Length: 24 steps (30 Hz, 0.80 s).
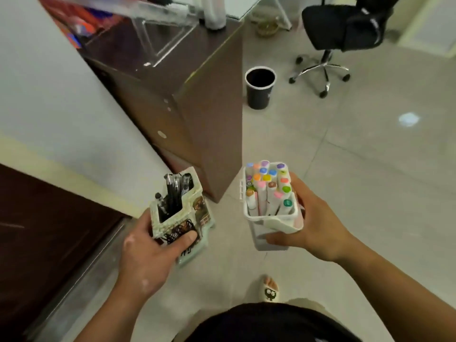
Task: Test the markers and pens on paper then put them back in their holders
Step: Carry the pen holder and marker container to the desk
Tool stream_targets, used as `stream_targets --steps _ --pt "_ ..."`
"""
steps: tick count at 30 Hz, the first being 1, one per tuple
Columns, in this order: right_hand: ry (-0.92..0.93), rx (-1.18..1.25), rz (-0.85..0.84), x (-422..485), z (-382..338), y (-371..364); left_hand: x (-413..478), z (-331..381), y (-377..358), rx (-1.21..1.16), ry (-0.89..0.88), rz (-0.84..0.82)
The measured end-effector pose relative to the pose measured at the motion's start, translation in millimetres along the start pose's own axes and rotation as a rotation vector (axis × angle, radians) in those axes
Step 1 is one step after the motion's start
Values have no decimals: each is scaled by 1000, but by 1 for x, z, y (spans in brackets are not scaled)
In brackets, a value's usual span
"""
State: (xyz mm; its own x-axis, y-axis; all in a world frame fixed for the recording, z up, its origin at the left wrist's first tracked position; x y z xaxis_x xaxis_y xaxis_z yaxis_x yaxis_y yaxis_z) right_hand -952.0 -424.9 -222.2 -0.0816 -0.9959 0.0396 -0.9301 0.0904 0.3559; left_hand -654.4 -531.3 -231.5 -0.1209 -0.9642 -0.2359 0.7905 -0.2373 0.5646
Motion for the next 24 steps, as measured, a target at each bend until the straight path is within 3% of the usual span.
stream_targets --steps 5,17,24 --pt "-76 -11 168 22 46 112 68 97 -104 28 -122 -160" --pt "-172 -36 548 156 118 294 286 301 -286 10 -280 -450" --pt "-162 0 667 250 175 415 402 405 -387 29 -306 -438"
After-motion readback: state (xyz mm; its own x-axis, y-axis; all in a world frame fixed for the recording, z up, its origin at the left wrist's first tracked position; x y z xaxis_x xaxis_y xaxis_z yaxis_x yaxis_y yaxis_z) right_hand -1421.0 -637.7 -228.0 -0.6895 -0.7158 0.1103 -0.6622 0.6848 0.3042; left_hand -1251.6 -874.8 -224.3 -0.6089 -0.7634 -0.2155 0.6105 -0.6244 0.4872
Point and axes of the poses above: each hand's wrist, its own x-axis towards the middle knuckle, its own y-axis out of the back of the hand, z = x × y, the point moved 7 cm from there along x, towards the middle knuckle, and after that the axes turned 10 degrees about y, right-handed, at the moved point
